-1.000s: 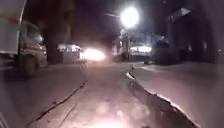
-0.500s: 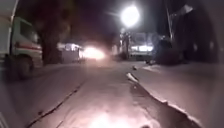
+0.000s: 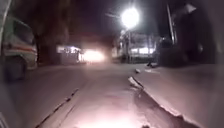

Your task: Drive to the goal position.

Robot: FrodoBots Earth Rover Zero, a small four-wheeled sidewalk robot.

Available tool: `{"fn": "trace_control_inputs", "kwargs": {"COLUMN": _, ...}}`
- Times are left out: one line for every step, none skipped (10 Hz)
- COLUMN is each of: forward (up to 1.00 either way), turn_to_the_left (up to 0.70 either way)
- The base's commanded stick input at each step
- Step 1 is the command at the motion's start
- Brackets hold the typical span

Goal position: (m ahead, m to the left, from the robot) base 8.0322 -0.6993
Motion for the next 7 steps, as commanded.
{"fn": "trace_control_inputs", "kwargs": {"forward": 0.7, "turn_to_the_left": 0.01}}
{"fn": "trace_control_inputs", "kwargs": {"forward": 0.7, "turn_to_the_left": 0.01}}
{"fn": "trace_control_inputs", "kwargs": {"forward": 0.7, "turn_to_the_left": 0.01}}
{"fn": "trace_control_inputs", "kwargs": {"forward": 0.7, "turn_to_the_left": 0.01}}
{"fn": "trace_control_inputs", "kwargs": {"forward": 0.7, "turn_to_the_left": 0.01}}
{"fn": "trace_control_inputs", "kwargs": {"forward": 0.7, "turn_to_the_left": 0.01}}
{"fn": "trace_control_inputs", "kwargs": {"forward": 0.7, "turn_to_the_left": 0.01}}
